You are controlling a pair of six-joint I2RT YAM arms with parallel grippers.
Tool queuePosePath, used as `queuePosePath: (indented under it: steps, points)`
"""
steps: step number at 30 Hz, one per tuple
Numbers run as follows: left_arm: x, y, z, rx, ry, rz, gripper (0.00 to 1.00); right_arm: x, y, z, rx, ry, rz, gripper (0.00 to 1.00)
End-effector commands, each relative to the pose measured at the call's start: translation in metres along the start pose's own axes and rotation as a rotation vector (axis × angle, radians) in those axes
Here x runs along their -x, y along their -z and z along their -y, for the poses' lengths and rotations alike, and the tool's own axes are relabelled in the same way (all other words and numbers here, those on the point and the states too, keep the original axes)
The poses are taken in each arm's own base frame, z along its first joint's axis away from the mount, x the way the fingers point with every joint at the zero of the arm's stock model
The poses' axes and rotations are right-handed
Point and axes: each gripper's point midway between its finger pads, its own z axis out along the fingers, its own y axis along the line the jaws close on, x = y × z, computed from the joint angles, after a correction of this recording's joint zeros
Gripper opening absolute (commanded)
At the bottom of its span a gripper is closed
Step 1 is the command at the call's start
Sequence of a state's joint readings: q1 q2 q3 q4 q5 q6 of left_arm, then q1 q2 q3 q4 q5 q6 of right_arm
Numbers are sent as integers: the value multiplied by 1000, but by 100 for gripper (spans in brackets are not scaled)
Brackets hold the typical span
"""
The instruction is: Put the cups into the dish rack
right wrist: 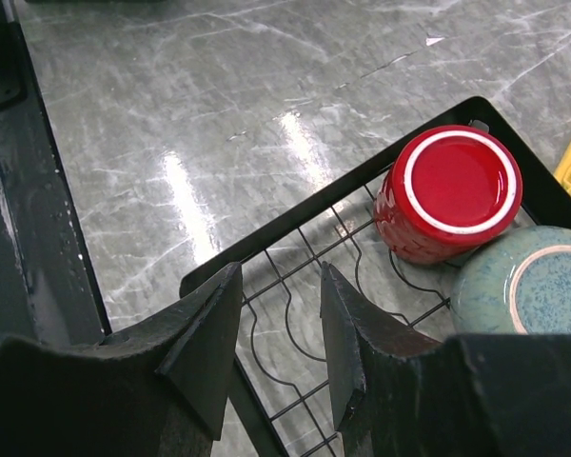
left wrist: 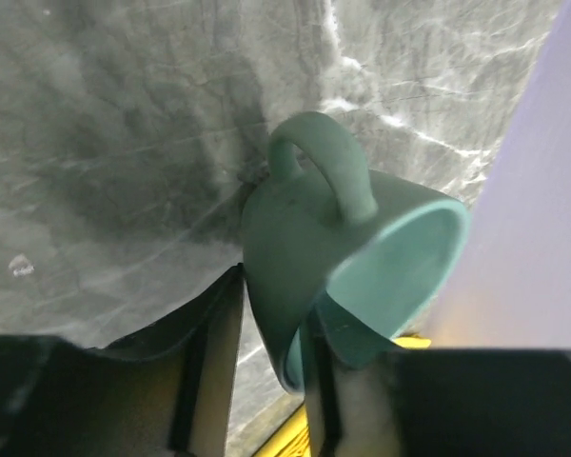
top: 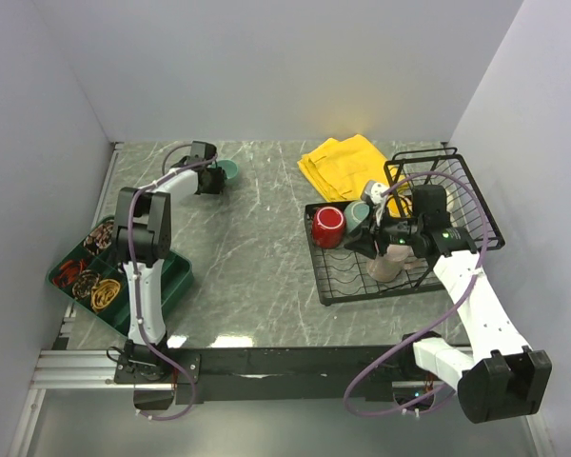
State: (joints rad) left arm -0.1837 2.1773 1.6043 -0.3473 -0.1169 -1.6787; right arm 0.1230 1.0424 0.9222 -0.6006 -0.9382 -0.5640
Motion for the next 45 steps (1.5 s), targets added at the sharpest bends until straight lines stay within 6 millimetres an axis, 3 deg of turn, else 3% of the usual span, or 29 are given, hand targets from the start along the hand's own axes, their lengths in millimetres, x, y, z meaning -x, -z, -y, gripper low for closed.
queuePosePath:
  steps: [1, 2, 5, 8, 11, 13, 15, 16, 17, 18, 19, 20, 21, 25, 28, 31, 37, 45]
  points:
    - [1, -1, 16, -45, -28, -21, 30, 5, 7, -2, 18, 16, 35, 46]
    - [2, 0, 18, -66, -46, -31, 21, 5, 7, -2, 21, 13, 38, 46]
    - [6, 12, 29, -129, -138, -35, 7, 4, 11, -2, 20, 13, 47, 46]
    - [10, 40, 58, -250, -334, -22, 1, 2, 12, -1, 15, 12, 43, 46]
    - [0, 87, 80, -430, -588, -44, 1, 1, 16, 2, -4, 28, 38, 47]
    - [-22, 133, 83, -609, -752, -143, 1, 6, 19, -1, -7, 29, 39, 53]
    - [-33, 158, 69, -712, -960, -176, 1, 26, 28, -4, -1, 67, 51, 66]
    - [-46, 187, 53, -812, -1042, -241, 1, 28, 32, -11, 16, 49, 34, 70]
    - [-51, 200, 42, -873, -1150, -247, 1, 35, 36, -13, 21, 54, 32, 73]
    - [-57, 214, 32, -925, -1210, -260, 2, 58, 44, -13, 15, 93, 50, 81]
    - [-73, 242, 8, -1009, -1284, -322, 1, 62, 49, -21, 32, 70, 39, 85]
    - [-80, 257, 0, -1091, -1383, -310, 1, 72, 51, -28, 59, 67, 48, 89]
    - [-89, 271, -10, -1148, -1433, -326, 1, 92, 56, -31, 73, 95, 67, 100]
    - [-138, 352, -58, -1446, -1601, -465, 1, 128, 54, -59, 170, 39, 104, 100]
    - [-162, 401, -79, -1621, -1644, -533, 1, 157, 47, -80, 235, 13, 170, 100]
    - [-174, 445, -91, -1803, -1624, -562, 1, 177, 47, -105, 361, -20, 240, 100]
    - [-185, 493, -105, -1983, -1541, -635, 1, 200, 49, -118, 516, -137, 282, 100]
    - [-205, 520, -105, -2063, -1379, -690, 1, 212, 37, -119, 535, -154, 273, 100]
